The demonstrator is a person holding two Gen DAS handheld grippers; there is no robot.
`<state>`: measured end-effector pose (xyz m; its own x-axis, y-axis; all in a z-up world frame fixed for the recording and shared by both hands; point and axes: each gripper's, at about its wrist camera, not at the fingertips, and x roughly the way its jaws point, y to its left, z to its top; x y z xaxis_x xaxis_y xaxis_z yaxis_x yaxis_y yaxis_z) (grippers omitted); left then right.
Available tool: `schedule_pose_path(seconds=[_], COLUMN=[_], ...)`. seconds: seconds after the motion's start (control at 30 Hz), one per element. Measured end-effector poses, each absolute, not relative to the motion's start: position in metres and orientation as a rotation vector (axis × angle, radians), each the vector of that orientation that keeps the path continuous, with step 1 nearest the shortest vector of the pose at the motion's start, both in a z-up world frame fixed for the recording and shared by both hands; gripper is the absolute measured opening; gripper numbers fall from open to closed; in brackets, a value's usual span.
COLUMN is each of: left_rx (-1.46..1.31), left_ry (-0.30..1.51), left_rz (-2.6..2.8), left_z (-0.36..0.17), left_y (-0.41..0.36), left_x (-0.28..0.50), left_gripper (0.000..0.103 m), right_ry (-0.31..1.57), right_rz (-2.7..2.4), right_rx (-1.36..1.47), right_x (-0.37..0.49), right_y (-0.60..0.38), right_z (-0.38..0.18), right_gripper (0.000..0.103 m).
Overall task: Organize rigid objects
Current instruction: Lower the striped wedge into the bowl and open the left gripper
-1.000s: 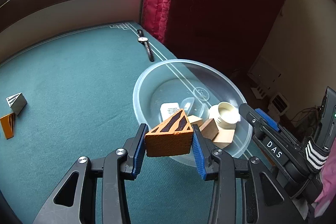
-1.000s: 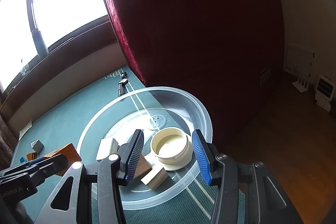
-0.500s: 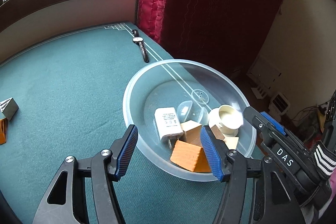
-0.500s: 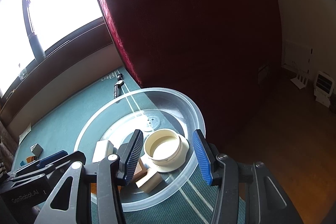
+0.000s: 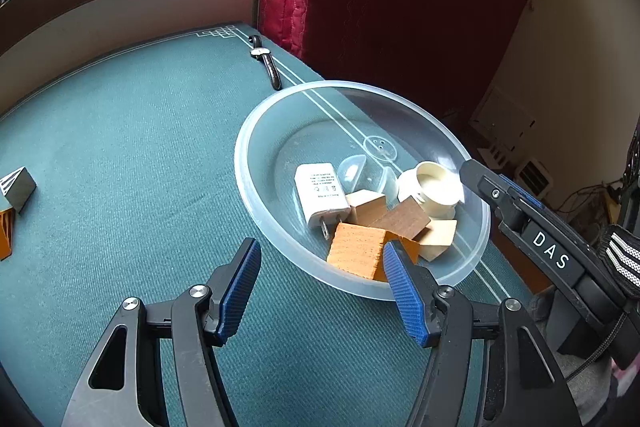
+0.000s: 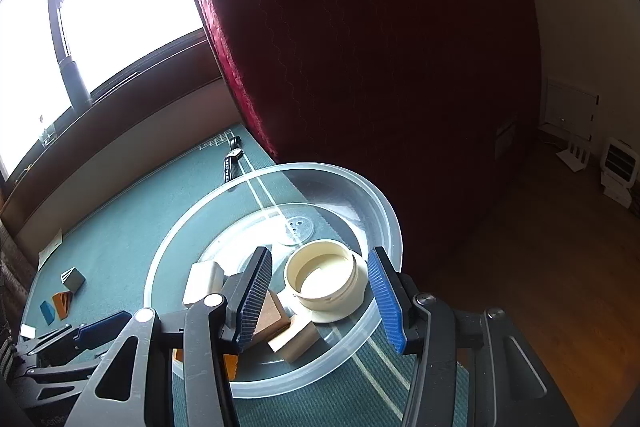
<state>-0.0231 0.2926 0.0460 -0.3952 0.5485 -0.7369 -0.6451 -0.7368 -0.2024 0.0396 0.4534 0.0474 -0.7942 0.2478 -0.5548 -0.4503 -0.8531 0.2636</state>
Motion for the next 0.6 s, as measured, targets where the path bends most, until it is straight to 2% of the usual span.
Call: schedule_pose_path(seconds=[0.37,0.6], left_rx=[-1.085,-1.101], left_ry=[0.192,0.154], left_rz=[2.253,2.283], left_z=[0.034,0.035], left_y=[0.297,0.287], left_x=[-0.032,-0.039], left_gripper=[0.067,0.067], right_ry=[0.549,0.544], right_rz=[2.607,2.614], right_rx=[-0.73,-0.732], right_x=[0.04,0.038], right_y=[0.452,0.446], right_z=[0.048,0.05], right_gripper=[0.053,0.053])
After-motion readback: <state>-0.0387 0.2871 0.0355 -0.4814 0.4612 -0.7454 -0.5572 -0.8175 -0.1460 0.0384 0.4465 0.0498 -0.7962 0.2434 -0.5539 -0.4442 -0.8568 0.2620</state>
